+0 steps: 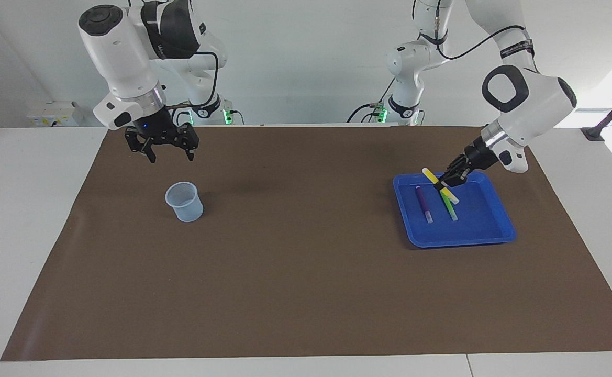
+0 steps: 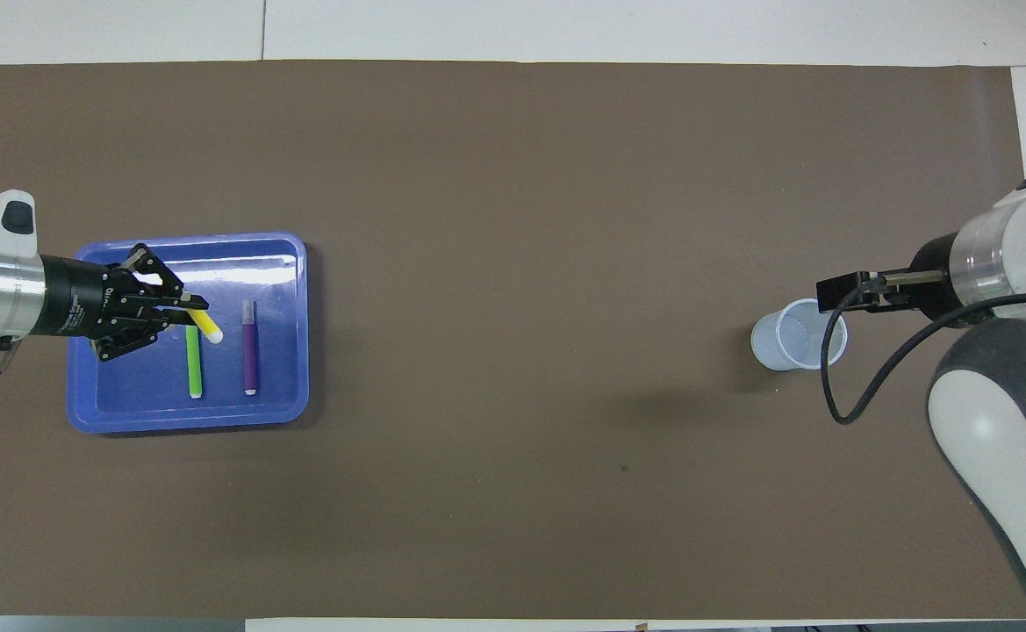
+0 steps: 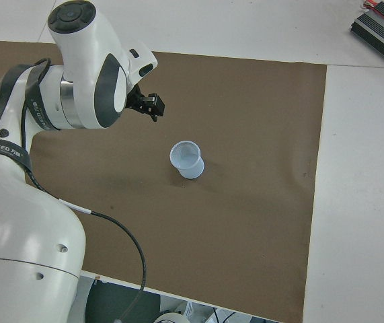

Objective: Right arm passes pens to left for tray arrangement

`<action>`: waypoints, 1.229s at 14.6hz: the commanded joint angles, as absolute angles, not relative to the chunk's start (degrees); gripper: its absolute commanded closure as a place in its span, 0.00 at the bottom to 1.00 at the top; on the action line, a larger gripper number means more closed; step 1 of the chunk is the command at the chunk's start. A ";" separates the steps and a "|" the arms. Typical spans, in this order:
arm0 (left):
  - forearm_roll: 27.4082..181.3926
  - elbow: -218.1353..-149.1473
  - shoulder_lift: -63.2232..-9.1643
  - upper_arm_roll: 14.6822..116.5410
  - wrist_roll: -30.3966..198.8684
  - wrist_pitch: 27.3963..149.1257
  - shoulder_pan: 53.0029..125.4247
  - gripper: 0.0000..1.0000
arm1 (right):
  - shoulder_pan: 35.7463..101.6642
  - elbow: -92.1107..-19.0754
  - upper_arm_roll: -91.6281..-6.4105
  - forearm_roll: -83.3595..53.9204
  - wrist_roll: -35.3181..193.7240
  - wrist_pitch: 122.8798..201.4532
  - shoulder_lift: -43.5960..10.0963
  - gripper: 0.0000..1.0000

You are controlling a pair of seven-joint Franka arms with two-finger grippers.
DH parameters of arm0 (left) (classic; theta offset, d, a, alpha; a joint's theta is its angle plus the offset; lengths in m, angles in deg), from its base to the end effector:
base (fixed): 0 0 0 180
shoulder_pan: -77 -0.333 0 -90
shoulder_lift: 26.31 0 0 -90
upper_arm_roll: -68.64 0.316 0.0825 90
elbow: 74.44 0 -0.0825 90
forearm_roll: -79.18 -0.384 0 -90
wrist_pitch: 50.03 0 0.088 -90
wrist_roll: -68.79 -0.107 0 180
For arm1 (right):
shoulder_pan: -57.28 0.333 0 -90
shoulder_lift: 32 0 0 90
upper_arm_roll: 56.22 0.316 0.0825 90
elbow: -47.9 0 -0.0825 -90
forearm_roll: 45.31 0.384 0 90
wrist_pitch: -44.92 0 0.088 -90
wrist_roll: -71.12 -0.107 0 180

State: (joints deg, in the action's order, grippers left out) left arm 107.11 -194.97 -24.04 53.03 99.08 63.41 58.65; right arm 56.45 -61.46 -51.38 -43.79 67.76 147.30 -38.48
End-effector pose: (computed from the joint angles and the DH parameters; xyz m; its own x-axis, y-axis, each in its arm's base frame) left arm 0.5304 -0.0052 0.4342 0.6991 0.6442 -0.3105 0.7149 -0.6384 0.2851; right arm 0.5246 0.0408 0.5431 0.9999 0.0050 -0.0101 0.0049 -0.9999 -0.0158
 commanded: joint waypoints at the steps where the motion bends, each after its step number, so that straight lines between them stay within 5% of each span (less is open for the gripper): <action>1: 99.07 -195.64 -25.33 52.56 86.25 61.68 55.21 1.00 | 54.65 -57.50 -51.03 -46.09 68.65 144.24 -33.16 0.00; 8: 82.00 -199.94 -30.70 52.56 63.26 70.80 53.53 1.00 | 58.16 -56.87 -56.92 -48.21 69.27 143.97 -31.74 0.00; 18: 80.85 -204.26 -30.97 52.64 61.50 76.53 53.18 1.00 | 54.47 -53.00 -56.05 -47.25 72.08 143.09 -30.42 0.00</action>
